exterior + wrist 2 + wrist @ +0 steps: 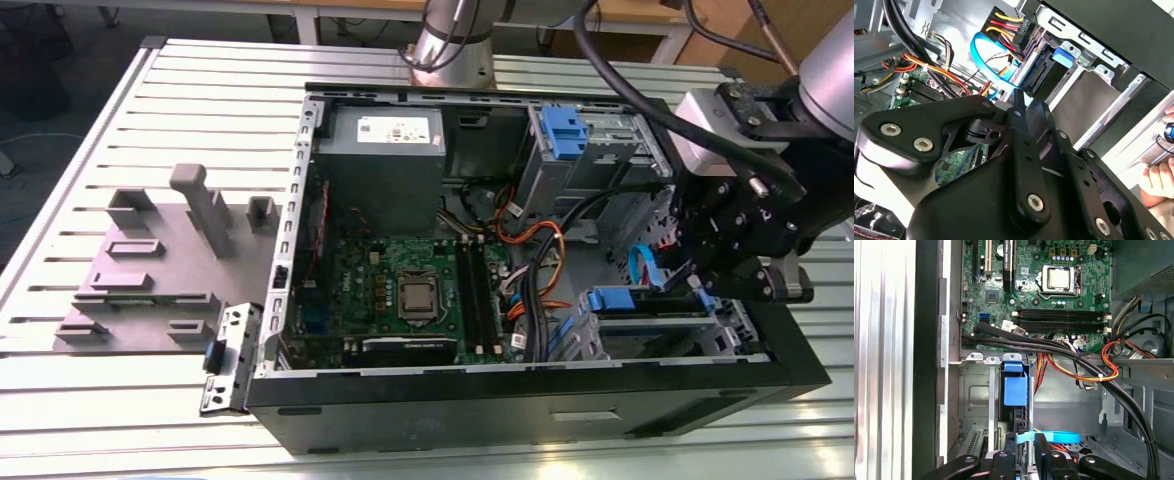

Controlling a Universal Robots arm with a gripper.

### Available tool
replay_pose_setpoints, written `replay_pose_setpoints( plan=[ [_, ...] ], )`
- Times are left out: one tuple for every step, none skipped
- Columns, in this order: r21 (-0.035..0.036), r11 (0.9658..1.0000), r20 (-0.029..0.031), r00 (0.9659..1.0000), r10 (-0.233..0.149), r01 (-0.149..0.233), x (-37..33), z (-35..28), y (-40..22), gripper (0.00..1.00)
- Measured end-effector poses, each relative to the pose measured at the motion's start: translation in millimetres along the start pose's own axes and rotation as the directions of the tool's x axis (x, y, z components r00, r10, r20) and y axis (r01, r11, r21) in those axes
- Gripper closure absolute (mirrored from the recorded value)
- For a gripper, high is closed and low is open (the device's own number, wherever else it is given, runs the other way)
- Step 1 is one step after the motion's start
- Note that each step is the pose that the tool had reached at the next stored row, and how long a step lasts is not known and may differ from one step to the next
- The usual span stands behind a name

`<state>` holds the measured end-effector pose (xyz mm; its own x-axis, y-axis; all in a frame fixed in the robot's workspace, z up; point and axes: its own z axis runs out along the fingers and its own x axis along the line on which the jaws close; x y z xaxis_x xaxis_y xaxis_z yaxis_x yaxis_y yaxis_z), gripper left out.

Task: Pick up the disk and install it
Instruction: 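Insert the first disk wire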

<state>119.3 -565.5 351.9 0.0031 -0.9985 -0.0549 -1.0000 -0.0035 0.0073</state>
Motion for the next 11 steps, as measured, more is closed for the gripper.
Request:
replay_pose_setpoints(
  plan=[
    [0.0000, 1.0000, -0.0001, 1.0000, 0.000, 0.000, -0.1, -0.1, -0.7, 0.70],
    [0.0000, 1.0000, -0.0003, 1.0000, 0.000, 0.000, -0.1, -0.1, -1.7, 0.70],
    [0.0000, 1.0000, -0.0002, 1.0000, 0.000, 0.000, -0.1, -0.1, -3.1, 0.70],
    [0.0000, 1.0000, -0.0002, 1.0000, 0.000, 0.000, -0.2, -0.1, -4.5, 0.70],
    [-0.0001, 1.0000, -0.0002, 1.0000, 0.000, 0.000, -0.2, -0.1, -6.0, 0.70],
    [-0.0002, 1.0000, -0.0002, 1.0000, 0.000, 0.000, -0.3, -0.1, -7.3, 0.70],
    [-0.0003, 1.0000, -0.0002, 1.0000, 0.000, 0.000, -0.3, -0.1, -8.4, 0.70],
    [-0.0003, 1.0000, -0.0001, 1.0000, 0.000, 0.000, -0.4, -0.1, -9.1, 0.70],
    [-0.0005, 1.0000, 0.0004, 1.0000, 0.000, 0.000, -0.3, -0.1, -9.2, 0.70],
    [-0.0006, 1.0000, 0.0005, 1.0000, 0.000, 0.000, -0.3, -0.1, -9.2, 0.70],
    [-0.0005, 1.0000, 0.0006, 1.0000, 0.000, 0.000, -0.3, -0.2, -9.2, 0.70]
  ],
)
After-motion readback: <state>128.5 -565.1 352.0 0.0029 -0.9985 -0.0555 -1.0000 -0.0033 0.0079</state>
